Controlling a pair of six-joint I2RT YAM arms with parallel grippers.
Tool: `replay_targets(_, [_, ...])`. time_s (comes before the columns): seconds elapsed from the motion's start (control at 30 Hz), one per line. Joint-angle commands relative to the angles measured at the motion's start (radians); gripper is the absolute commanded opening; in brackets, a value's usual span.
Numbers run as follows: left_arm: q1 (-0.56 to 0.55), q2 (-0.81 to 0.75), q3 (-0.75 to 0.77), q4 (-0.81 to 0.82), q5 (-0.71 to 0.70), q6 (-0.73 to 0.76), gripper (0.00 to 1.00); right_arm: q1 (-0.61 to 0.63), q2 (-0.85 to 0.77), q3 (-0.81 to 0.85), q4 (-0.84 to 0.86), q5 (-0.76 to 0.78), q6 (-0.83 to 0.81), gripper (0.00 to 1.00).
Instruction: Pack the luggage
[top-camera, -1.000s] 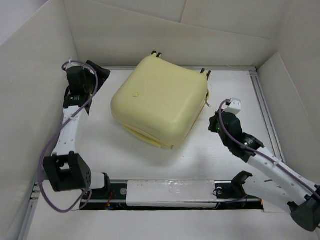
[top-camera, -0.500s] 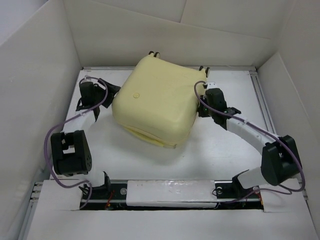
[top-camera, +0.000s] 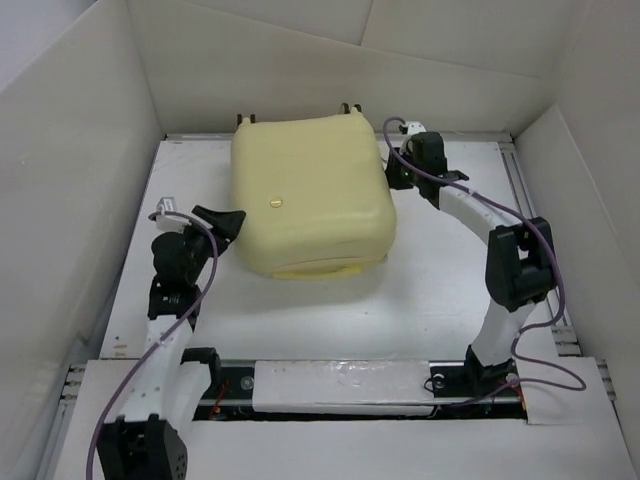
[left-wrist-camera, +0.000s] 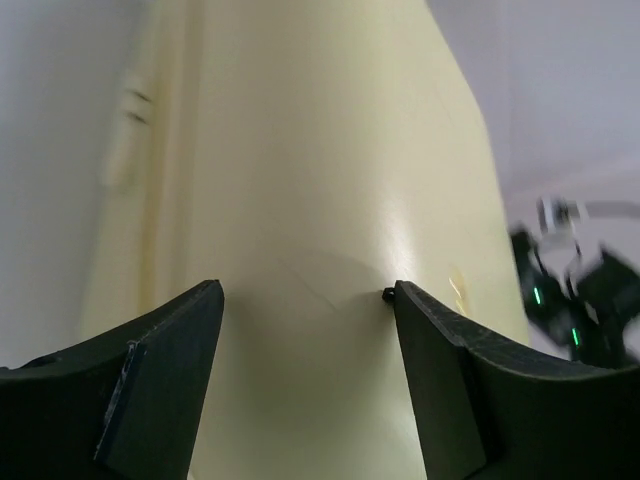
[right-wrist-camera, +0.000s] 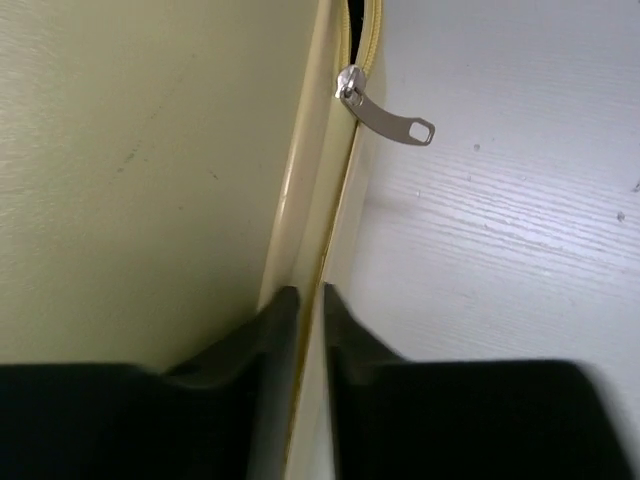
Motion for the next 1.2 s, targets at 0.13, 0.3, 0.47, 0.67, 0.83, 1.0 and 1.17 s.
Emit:
replay_targets(0.13, [-0.070, -0.294, 0.134, -0.421, -0.063, 0.174, 0.71, 0.025, -0.316, -0.012, 0.104, -0.234, 0.059, 0.52])
replay_targets(0.3, [-0.070, -0.402, 0.126, -0.483, -0.065, 0.224, 0.71, 0.060, -0.633, -0.330, 0.104, -0.049, -0.007, 0.54])
replay_targets(0.47, [-0.070, -0.491, 0.007, -0.458, 0.017, 0.190, 0.61, 0.176, -1.059, -0.772, 0.219, 0.013, 0.036, 0.02])
replay_targets(0.67, [-0.070, -0.520, -0.076, -0.437, 0.018, 0.129, 0.35, 0.284, -1.470, -1.179, 0.319, 0.045, 0.171, 0.03])
replay_targets(0.83, [-0.070, -0.445, -0.076, -0.363, 0.055, 0.096, 0.51, 0.293, -1.474, -1.230, 0.362, 0.087, 0.128, 0.42])
replay_targets(1.0, [-0.070, -0.356, -0.027, -0.319, 0.095, 0.115, 0.61, 0.261, -1.252, -1.214, 0.486, -0.037, 0.044, 0.49])
replay_targets(1.17, [-0.070, -0.324, -0.009, -0.299, 0.095, 0.136, 0.71, 0.241, -0.979, -1.149, 0.628, -0.102, -0.022, 0.49])
